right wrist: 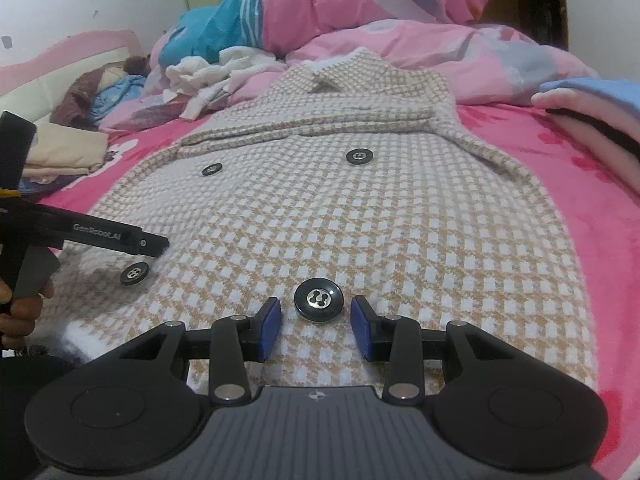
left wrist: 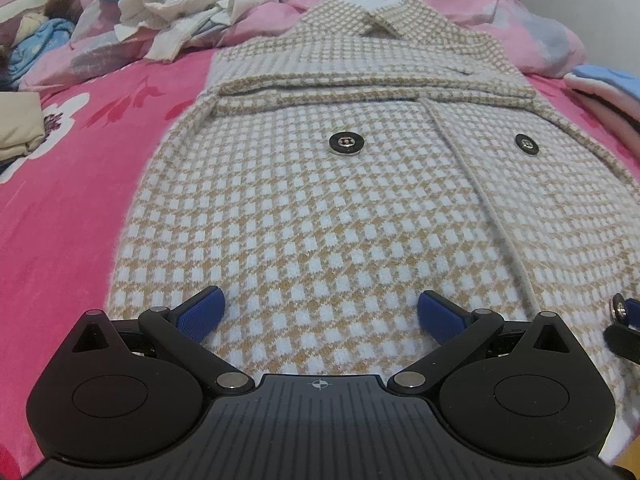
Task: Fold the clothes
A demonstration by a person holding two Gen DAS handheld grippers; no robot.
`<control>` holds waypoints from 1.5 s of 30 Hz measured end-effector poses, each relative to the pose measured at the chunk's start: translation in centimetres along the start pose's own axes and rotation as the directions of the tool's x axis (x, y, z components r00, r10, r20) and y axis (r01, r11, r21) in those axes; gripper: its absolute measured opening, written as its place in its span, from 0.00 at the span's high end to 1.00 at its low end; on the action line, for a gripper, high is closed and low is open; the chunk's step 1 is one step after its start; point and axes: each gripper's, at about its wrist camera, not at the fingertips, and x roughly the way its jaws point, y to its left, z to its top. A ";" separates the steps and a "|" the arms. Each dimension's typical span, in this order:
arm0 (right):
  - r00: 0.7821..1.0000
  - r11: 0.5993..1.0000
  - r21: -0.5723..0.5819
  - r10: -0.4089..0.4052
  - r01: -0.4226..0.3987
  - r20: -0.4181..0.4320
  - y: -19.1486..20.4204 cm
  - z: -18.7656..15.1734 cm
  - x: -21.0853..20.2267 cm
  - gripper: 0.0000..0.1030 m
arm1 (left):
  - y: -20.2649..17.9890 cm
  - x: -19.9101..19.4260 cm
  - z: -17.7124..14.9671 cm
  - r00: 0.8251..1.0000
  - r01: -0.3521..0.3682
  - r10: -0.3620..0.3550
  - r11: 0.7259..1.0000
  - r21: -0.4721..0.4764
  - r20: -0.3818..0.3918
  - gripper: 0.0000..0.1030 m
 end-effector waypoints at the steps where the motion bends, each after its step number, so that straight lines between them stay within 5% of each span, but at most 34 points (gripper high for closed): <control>1: 1.000 1.000 -0.003 0.006 -0.006 -0.003 -0.1 0.1 0.0 0.61 | -0.1 0.0 0.1 1.000 -0.005 0.005 1.000 -0.001 -0.009 0.00; 13: 0.995 0.996 -0.074 0.045 -0.052 -0.089 -0.2 1.3 0.1 0.61 | 0.0 -1.0 -0.6 1.000 0.007 -0.007 1.000 0.012 0.002 0.00; 22: 0.986 0.996 -0.029 0.073 -0.079 -0.153 -0.6 3.5 -0.1 0.60 | 2.1 -4.6 0.5 0.982 0.151 -0.154 0.988 0.029 0.113 0.00; 29: 0.989 0.998 -0.049 0.031 -0.038 -0.142 0.1 8.3 0.2 0.60 | 6.2 -4.7 5.9 0.936 0.274 -0.260 0.961 -0.025 0.237 0.00; 37: 0.999 0.987 -0.155 0.034 -0.040 -0.040 1.6 19.1 4.7 0.60 | 9.7 0.3 15.6 0.909 0.344 -0.287 0.926 -0.155 0.302 0.00; 45: 0.997 0.996 0.036 0.079 -0.080 0.007 -2.7 30.8 15.2 0.55 | 10.7 9.1 25.4 0.884 0.444 -0.339 0.823 -0.353 0.321 0.01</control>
